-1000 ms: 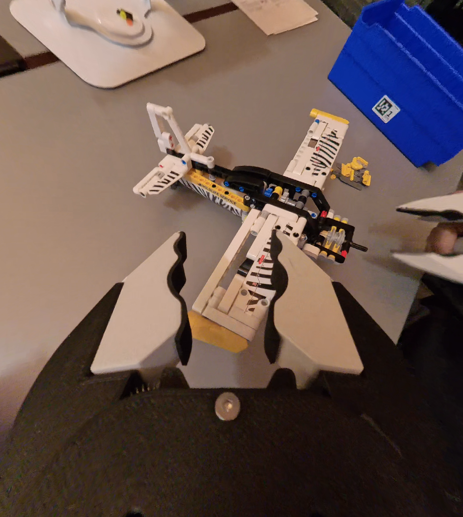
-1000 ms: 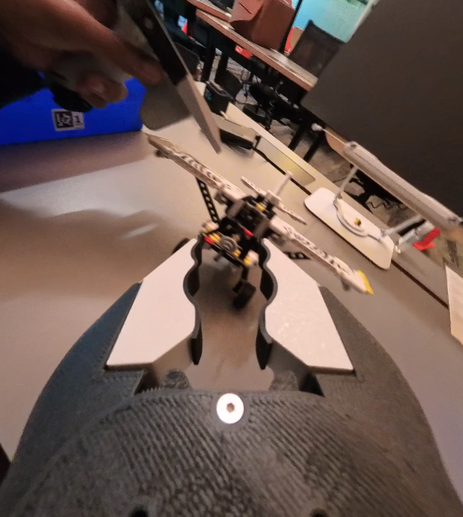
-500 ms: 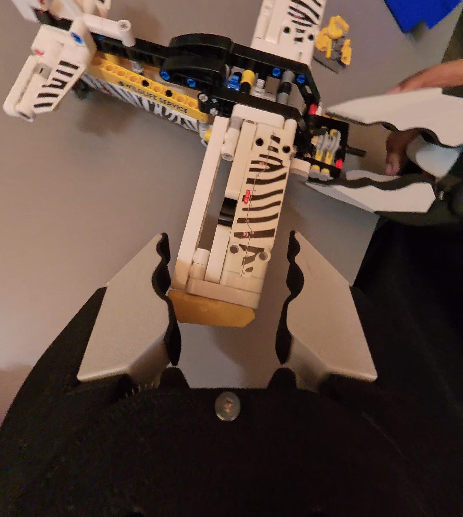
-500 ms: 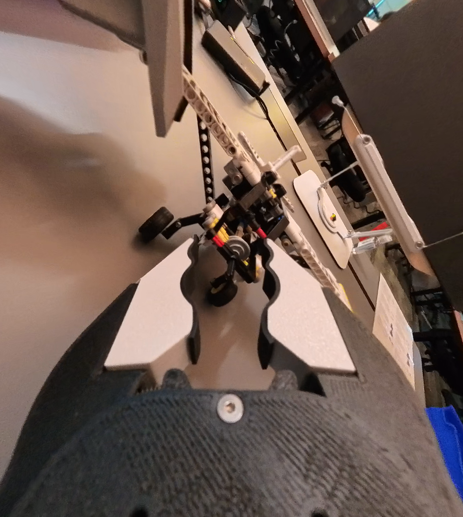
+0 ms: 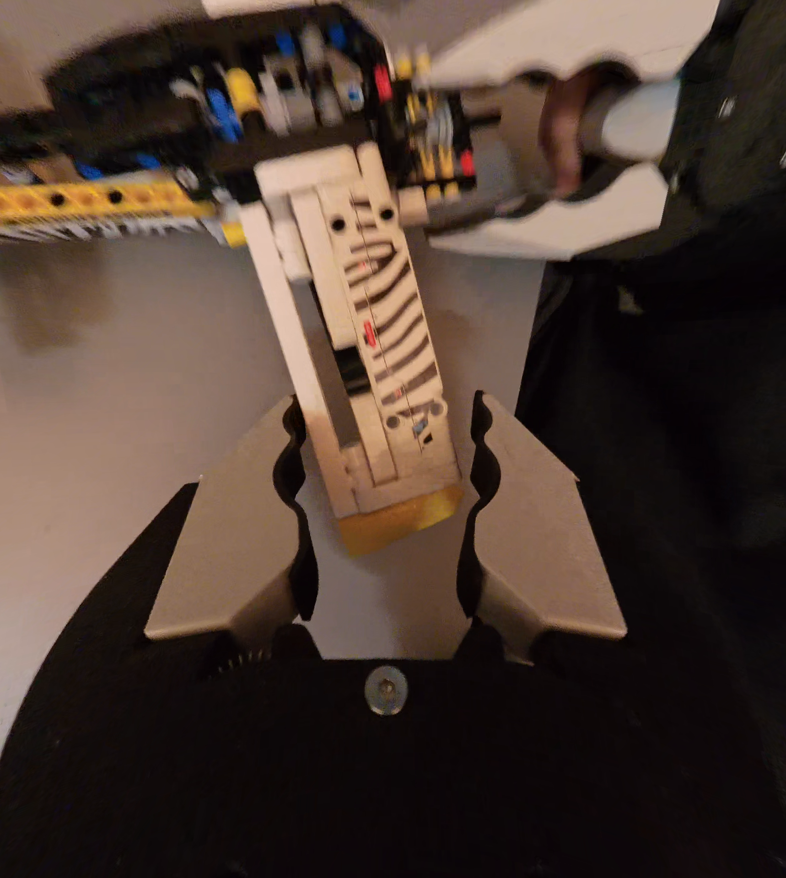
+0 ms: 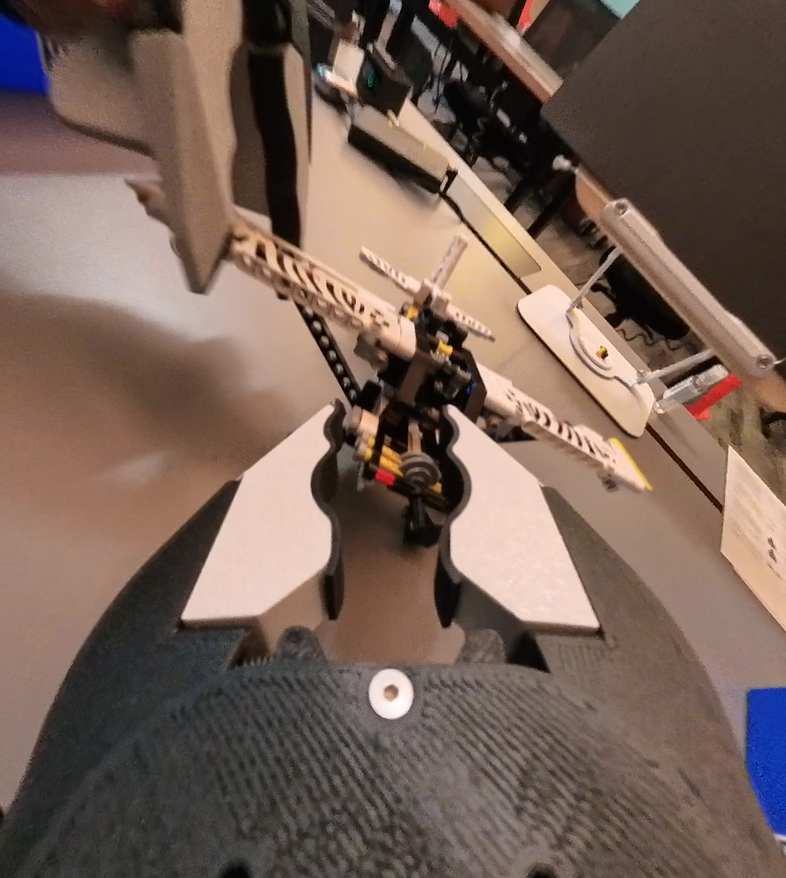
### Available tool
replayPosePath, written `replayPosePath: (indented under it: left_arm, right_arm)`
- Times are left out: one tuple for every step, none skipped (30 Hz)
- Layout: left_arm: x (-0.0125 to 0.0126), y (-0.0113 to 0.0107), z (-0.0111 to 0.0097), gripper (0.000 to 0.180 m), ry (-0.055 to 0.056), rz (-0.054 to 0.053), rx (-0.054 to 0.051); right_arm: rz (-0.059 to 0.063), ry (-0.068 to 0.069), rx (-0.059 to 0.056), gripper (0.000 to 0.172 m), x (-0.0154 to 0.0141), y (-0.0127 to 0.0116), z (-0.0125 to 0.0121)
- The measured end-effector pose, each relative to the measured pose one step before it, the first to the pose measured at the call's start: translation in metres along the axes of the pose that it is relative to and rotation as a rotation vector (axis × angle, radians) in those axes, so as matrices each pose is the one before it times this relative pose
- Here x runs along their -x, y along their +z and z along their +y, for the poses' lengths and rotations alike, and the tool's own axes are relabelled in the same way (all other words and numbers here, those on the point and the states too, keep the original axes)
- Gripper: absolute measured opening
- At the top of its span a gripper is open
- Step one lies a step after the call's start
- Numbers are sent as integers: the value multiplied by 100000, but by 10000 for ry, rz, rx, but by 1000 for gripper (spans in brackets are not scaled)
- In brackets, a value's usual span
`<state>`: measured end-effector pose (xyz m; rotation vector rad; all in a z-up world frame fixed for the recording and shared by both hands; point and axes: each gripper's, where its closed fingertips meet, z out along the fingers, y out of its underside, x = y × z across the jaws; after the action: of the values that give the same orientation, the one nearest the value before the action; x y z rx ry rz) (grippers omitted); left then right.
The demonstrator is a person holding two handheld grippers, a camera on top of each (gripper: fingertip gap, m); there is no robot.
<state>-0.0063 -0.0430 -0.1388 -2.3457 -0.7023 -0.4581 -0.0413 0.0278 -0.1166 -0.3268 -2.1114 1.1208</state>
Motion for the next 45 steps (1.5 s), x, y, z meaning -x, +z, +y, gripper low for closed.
replayPosePath:
  left_arm:
    - [114, -270, -714, 70, -183, -2, -372]
    - [351, -238, -560, 72, -176, -152, -297]
    - [355, -159, -431, 74, -153, -178, -215]
    - [138, -51, -362, 75, -84, -115, -153]
    - [-10, 36, -269, 76, 6, -110, -62]
    - [-124, 108, -172, 76, 86, -118, 11]
    - [-268, 158, -58, 76, 125, -80, 77]
    - [-69, 219, 15, 76, 97, -219, 139]
    - [360, 240, 124, 75, 55, -489, 214]
    - [538, 247, 165, 74, 72, -570, 232]
    - [339, 243, 45, 73, 84, -415, 151]
    - [133, 233, -92, 72, 60, -221, 57]
    - [-101, 191, -209, 69, 62, -28, -29]
    - [-242, 137, -251, 64, 64, 99, -82]
    - [-154, 89, -229, 59, 34, 72, -91]
    - [118, 33, -45, 57, -21, -77, 12]
    - [-7, -28, -32, 56, -46, 30, 0]
    - [40, -27, 38, 56, -17, 3, 23]
    - [44, -9, 54, 56, 10, -18, 27]
    - [40, 13, 43, 56, 9, -22, 25]
    - [24, 7, 16, 56, 2, -22, 17]
    - [-2, 7, 40, 56, 12, -21, 40]
    - [4, 17, 69, 56, 26, -25, 45]
    - [1, -12, 21, 56, 12, -16, 19]
    - [-1, -1, 7, 56, 3, -2, 10]
    - [-7, 7, 3, 56, -4, 11, 3]
    - [-15, 11, -10, 56, -14, 17, -2]
    - [14, 13, -26, 56, -18, 10, -10]
    - [-6, 13, -12, 56, -15, 12, 5]
    - [-5, -8, -5, 56, 0, 2, 0]
    - [-2, -2, 4, 56, 4, 3, 3]
    - [8, 1, 19, 56, 6, -3, 1]
    - [0, -6, 7, 56, 6, 6, 0]
    - [-13, 1, 16, 56, 6, 18, 3]
    - [9, -14, 9, 56, 1, 11, -3]
    - [13, -7, 0, 56, -3, 3, -5]
    - [20, 2, -1, 56, -10, 2, -5]
    - [15, 15, -17, 56, -9, -2, -7]
    - [-5, 13, -16, 56, -1, -4, -2]
    - [9, -2, -26, 56, -9, -4, -16]
    - [16, -1, -35, 56, -40, 8, -17]
    - [4, -4, -44, 56, -84, 35, -28]
    - [9, -3, -21, 56, -49, 45, -19]
    - [8, -19, -30, 56, -23, 48, -32]
    - [20, -13, -42, 56, -24, 40, -31]
  right_arm:
    - [-8, 107, -248, 37, 44, -156, -575]
    - [-3, 33, -165, 35, 52, -25, -469]
    - [-63, -27, -61, 35, 197, 99, -314]
    - [-75, -100, 79, 34, 281, 224, -69]
    - [15, -228, 204, 33, 200, 304, 153]
    - [128, -378, 245, 31, 95, 295, 251]
    - [207, -468, 218, 29, -8, 249, 207]
    - [213, -465, 104, 27, -28, 172, 4]
    - [136, -368, 66, 26, 19, 120, -97]
    - [74, -245, 68, 25, 0, 123, -99]
    - [40, -184, 45, 24, -3, 115, -96]
    - [22, -177, 27, 21, -36, 102, -79]
    - [21, -163, 31, 18, -37, 105, -37]
    - [13, -141, 25, 16, -47, 122, -15]
    - [-12, -121, 22, 13, 9, 121, 7]
    - [-28, -100, 23, 12, 23, 102, 11]
    - [-7, -87, 18, 9, -3, 78, -7]
    - [15, -83, 3, 9, -22, 68, -26]
    - [16, -82, 5, 8, -28, 49, -24]
    - [18, -86, 16, 7, -26, 45, -3]
    - [4, -92, 18, 7, -23, 23, -8]
    - [-17, -86, 7, 6, 10, 13, -11]
    - [-14, -76, -4, 6, 15, 7, -21]
    - [9, -74, -12, 6, -2, -9, -17]
    - [30, -88, -18, 6, 8, -1, -5]
    - [38, -75, -17, 6, 2, -19, -5]
    - [22, -35, -31, 7, 18, -24, -23]
    - [-9, 33, -67, 8, 30, -42, -80]
    - [-37, 109, -93, 9, 40, -49, -115]
    - [-50, 154, -73, 10, 23, -27, -77]
    - [-56, 157, -42, 10, 27, 9, 5]
    - [-48, 141, -51, 10, 3, 20, 6]
    - [-46, 123, -63, 9, -15, -3, -10]
    - [-59, 125, -64, 9, -19, 9, -27]
    - [-63, 140, -60, 9, -3, 16, -15]
    - [-45, 123, -52, 9, -17, 26, 4]
    - [-22, 82, -33, 9, -18, 29, 18]
    - [-12, 55, -7, 8, -21, 7, 23]
    - [-7, 50, 3, 8, -34, 2, 24]
    - [11, 86, 3, 7, -41, 9, 26]
    - [62, 151, 2, 6, -62, -6, 42]
    - [83, 176, -28, 6, -60, 1, 38]
    - [41, 137, -51, 6, -18, -15, 10]
    - [13, 110, -31, 6, -33, -4, -4]
    - [-11, 116, 0, 5, -27, 11, 6]
